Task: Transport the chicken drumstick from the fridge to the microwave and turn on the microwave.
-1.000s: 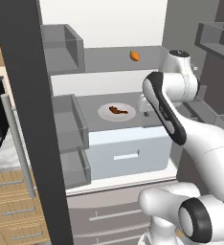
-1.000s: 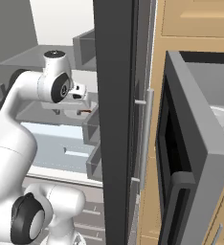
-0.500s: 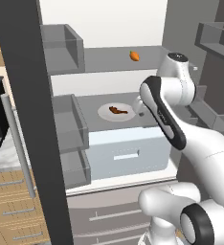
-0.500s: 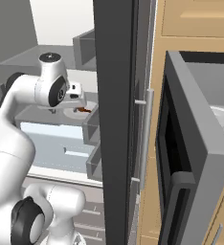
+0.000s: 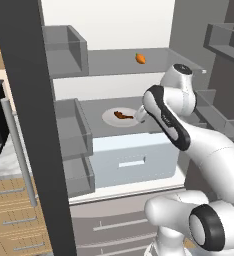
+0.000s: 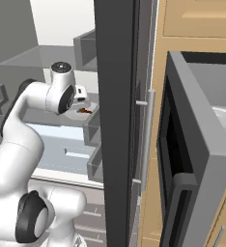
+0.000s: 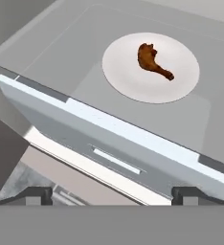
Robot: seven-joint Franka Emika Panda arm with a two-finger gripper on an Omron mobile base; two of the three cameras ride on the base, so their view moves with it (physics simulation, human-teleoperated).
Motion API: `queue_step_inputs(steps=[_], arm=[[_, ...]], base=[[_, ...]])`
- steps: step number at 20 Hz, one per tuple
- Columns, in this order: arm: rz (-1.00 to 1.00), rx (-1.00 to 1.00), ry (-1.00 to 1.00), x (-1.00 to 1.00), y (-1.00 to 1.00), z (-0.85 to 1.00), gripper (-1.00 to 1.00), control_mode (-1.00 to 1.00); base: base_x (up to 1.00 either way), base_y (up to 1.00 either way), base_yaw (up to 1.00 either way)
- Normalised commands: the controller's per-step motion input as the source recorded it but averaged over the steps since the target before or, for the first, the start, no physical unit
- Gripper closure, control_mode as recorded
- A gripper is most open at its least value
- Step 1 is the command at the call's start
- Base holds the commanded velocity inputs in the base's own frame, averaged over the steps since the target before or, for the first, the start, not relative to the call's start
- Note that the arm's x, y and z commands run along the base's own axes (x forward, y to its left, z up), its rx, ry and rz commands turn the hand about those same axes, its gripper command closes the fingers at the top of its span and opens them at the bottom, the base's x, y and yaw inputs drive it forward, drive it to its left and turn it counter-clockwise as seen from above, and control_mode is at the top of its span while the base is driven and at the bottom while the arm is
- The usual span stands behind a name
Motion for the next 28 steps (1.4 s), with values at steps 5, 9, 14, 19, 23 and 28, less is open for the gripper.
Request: queue_step_inputs(steps=[5,9,14,19,23,28], arm=[[0.15,0.01,0.0,0.5,0.05,-0.24,-1.0,-1.0],[0.13,0.0,0.0,0.46,0.12,-0.18,-1.0,-1.0],[0.11,0.0,0.0,0.5,0.09,-0.2,-1.0,-1.0],[0.07,0.0,0.0,0.56,0.06,-0.19,-1.0,-1.0],[0.02,0.0,0.0,0.51,0.17,-0.09,-1.0,-1.0],[0.0,0.0,0.0,0.44,0.16,-0.07,-1.0,-1.0]], base=[[0.0,0.0,0.0],[0.0,0.0,0.0],[0.0,0.0,0.0],[0.0,0.0,0.0],[0.0,0.0,0.0],[0.0,0.0,0.0]])
